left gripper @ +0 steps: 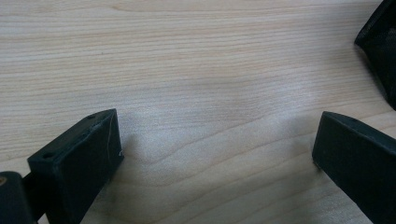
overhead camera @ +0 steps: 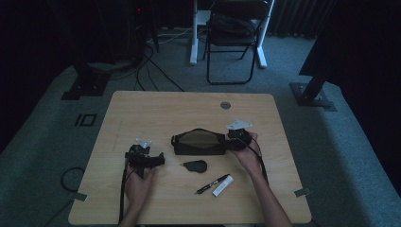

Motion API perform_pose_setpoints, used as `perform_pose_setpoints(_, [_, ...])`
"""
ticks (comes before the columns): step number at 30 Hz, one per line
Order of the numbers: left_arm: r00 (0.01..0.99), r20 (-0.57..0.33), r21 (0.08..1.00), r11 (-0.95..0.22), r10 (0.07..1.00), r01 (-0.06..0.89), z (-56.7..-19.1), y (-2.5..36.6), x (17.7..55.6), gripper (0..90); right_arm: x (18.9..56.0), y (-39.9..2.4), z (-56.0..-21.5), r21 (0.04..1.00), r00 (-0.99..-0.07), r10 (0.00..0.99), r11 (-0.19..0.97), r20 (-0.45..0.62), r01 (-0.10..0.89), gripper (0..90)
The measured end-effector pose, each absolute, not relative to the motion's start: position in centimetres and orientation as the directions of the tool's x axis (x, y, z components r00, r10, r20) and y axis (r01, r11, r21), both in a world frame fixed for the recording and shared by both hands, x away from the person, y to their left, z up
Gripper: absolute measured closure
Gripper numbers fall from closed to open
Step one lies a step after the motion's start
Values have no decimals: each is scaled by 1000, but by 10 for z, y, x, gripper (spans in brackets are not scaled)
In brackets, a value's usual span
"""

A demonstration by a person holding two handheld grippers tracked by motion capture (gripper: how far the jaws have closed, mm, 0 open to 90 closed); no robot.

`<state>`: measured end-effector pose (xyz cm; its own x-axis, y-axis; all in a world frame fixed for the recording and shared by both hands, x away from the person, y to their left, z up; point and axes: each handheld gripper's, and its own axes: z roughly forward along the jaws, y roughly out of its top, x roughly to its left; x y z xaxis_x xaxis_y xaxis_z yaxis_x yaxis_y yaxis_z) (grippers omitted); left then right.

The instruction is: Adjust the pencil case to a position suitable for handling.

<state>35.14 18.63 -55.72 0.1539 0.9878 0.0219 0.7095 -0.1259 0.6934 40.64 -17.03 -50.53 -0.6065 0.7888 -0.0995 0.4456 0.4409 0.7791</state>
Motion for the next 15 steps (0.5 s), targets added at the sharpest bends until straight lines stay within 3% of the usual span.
perform_pose_setpoints(15, [154, 22, 694, -126, 988, 709, -557, 186, 351, 16, 365, -201, -509, 767, -589, 799, 453, -122, 455, 373])
